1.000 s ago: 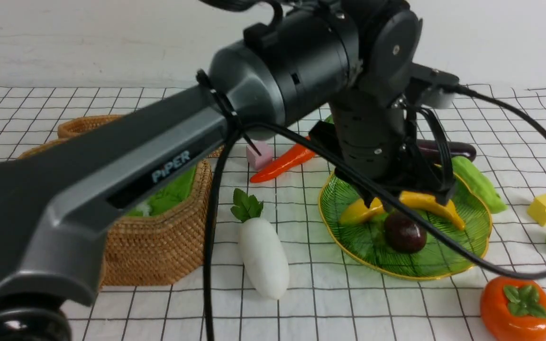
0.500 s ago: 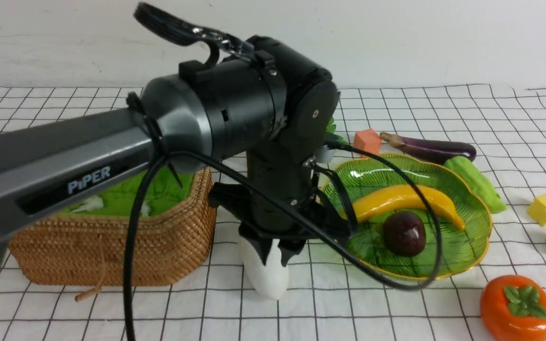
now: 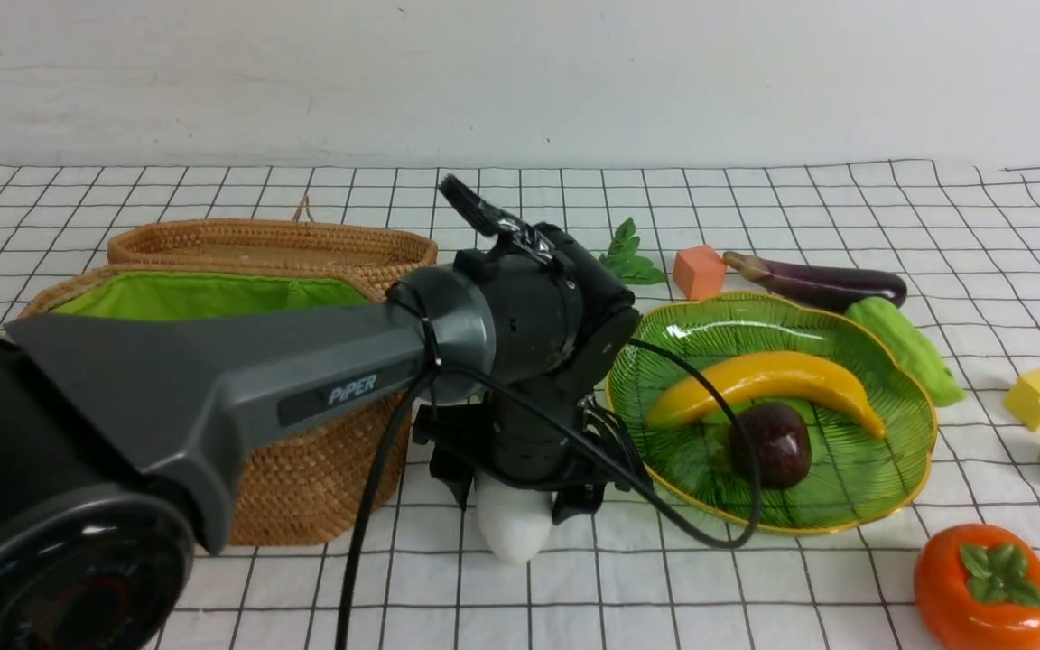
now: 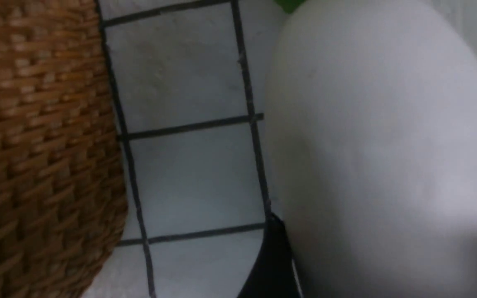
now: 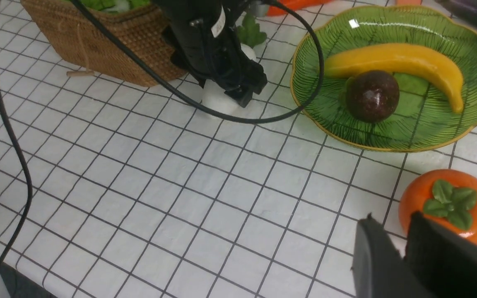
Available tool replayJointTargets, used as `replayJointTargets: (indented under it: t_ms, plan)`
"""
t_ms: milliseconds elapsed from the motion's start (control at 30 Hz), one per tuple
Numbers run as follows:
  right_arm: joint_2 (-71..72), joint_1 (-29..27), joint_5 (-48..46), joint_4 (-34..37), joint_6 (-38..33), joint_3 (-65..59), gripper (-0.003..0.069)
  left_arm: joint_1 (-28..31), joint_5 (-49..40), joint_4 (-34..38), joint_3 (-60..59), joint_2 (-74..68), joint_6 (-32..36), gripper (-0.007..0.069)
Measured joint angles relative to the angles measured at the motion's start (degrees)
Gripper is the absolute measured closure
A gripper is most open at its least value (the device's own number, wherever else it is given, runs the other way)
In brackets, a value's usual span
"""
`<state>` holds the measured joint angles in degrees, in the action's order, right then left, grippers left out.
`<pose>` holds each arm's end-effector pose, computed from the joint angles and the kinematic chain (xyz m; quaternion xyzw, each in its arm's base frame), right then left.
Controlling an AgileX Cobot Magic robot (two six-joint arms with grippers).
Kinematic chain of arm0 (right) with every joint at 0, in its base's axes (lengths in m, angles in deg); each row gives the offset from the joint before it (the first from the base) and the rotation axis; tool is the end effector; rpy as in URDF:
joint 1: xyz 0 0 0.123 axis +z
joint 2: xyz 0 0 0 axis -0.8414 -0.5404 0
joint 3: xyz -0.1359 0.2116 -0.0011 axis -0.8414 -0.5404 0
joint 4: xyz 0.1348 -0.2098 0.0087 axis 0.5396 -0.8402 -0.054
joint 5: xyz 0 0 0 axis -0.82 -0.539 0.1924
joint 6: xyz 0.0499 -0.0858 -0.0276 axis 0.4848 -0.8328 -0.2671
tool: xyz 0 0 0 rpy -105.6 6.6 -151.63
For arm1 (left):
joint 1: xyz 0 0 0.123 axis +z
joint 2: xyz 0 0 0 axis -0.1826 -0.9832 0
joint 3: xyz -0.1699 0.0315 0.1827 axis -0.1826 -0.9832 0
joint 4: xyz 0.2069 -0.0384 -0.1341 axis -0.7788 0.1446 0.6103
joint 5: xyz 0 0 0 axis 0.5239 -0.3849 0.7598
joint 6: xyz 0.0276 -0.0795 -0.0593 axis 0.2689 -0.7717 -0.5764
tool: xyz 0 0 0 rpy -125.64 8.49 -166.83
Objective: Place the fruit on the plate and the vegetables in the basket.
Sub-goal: Take a daikon with your left arm and place it on the basket on the left.
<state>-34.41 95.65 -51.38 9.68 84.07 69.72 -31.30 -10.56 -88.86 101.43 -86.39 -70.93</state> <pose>0.0625 0.0465 0.3611 -0.1953 0.8516 0.1973 0.4446 0.3335 -0.2675 0.1333 0.0856 0.9861 0.0389 0.1369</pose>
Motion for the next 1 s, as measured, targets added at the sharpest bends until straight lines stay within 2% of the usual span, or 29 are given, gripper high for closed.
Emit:
replayJointTargets:
  t_ms: [100, 267, 400, 467, 500, 567, 600, 633, 667, 733, 967, 1000]
  plan:
    - [0.0, 0.0, -0.2, 0.2, 0.0, 0.0, 0.0518, 0.0, 0.2, -0.3, 0.1, -0.5, -0.2, 0.0114]
    - [0.0, 0.0, -0.6, 0.2, -0.6, 0.0, 0.0516, -0.1, -0.6, -0.4, 0.2, -0.4, 0.0, 0.0113]
    - [0.0, 0.0, -0.5, 0.2, -1.5, 0.0, 0.0513, -2.7, -4.3, 0.1, -0.3, 4.7, 4.7, 0.0113]
    - [0.0, 0.0, -0.1, 0.2, -1.5, 0.0, 0.051, -5.9, -5.8, -0.4, -0.3, 11.4, 10.7, 0.0113]
    - [0.0, 0.0, 0.0, 0.2, -1.5, 0.0, 0.051, -6.1, -6.0, -0.5, -0.3, 12.0, 11.4, 0.0113]
    - [0.0, 0.0, 1.3, 0.2, -1.5, 0.0, 0.0509, -8.2, -8.9, -0.9, 0.0, 19.3, 21.1, 0.0113]
    - [0.0, 0.0, 1.5, 0.2, -1.5, 0.0, 0.0509, -8.1, -9.1, -0.9, 0.0, 19.8, 22.0, 0.0113]
    - [0.0, 0.0, 2.8, -0.2, -1.9, 0.0, 0.0508, -7.7, -10.8, -1.0, 0.0, 22.7, 27.8, 0.0113]
    - [0.0, 0.0, 4.1, -0.3, -2.8, 0.0, 0.0507, -6.0, -11.6, -1.1, -0.1, 25.3, 32.3, 0.0113]
    - [0.0, 0.0, 5.3, -0.3, -3.7, 0.0, 0.0506, -3.7, -11.8, -0.9, -0.5, 27.4, 36.7, 0.0113]
    - [0.0, 0.0, 13.2, -0.3, -8.8, 0.0, 0.05, 15.8, -12.8, 4.2, -5.7, 32.0, 63.7, 0.0113]
    - [0.0, 0.0, 13.2, -0.3, -8.8, 0.0, 0.05, 15.8, -12.8, 4.2, -5.8, 32.0, 64.5, 0.0113]
